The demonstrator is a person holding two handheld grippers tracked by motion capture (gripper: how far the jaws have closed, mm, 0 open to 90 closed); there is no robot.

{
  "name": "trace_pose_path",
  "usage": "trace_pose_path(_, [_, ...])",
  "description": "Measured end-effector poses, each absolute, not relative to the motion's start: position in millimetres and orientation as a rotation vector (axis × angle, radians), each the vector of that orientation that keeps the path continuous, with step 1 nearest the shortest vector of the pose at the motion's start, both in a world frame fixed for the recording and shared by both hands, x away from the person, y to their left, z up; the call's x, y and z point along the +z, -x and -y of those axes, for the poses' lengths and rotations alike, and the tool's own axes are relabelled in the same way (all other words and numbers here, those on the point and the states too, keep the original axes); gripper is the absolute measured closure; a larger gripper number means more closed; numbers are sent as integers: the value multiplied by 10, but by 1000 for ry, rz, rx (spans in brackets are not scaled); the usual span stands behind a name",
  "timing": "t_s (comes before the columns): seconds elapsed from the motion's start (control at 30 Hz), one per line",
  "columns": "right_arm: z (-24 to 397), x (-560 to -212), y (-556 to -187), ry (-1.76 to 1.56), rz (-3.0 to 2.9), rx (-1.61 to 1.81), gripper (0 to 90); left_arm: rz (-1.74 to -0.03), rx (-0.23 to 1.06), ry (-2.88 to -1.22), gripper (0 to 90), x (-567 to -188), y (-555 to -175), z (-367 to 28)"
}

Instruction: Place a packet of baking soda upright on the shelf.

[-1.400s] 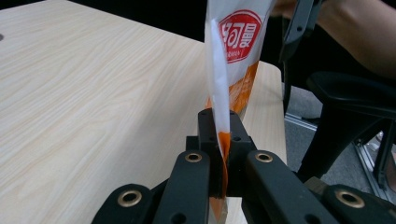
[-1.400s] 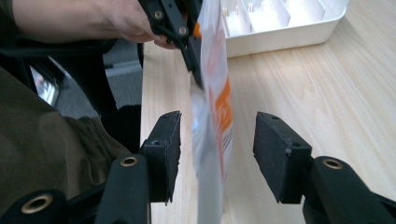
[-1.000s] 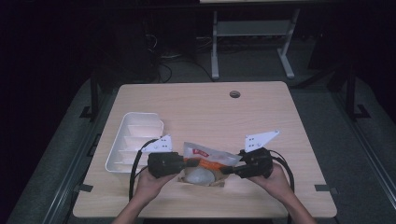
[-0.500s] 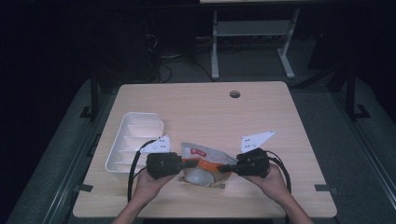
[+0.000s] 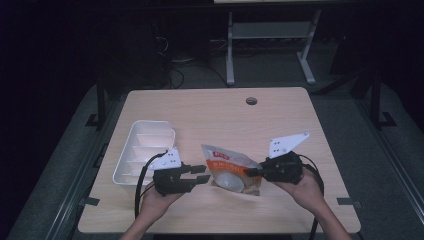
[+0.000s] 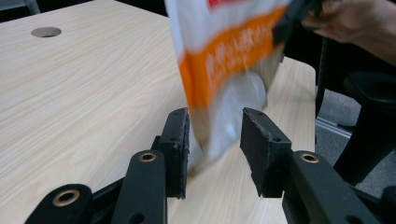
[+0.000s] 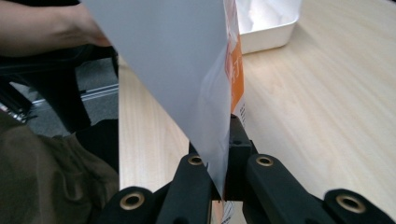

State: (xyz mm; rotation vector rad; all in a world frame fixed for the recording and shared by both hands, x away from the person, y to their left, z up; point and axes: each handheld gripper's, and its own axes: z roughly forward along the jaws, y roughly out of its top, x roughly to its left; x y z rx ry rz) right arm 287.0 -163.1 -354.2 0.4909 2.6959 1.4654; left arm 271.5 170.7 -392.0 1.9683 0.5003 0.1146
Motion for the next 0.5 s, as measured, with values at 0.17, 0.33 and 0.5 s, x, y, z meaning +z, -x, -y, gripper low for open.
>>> trace_pose_path(0.17, [1678, -3450, -2932, -513, -2660, 1449, 898, -502, 101, -1970, 591, -3947, -2666, -1727])
trace_pose_path(0.33, [1680, -3391, -3014, -539, -2648, 1425, 898, -487, 110, -1989, 558, -3967, -2631, -1711])
trace_pose_path(0.5, [1650, -3354, -3098, -542, -2639, 1428, 897, -477, 141, -2017, 502, -3984, -2582, -1668])
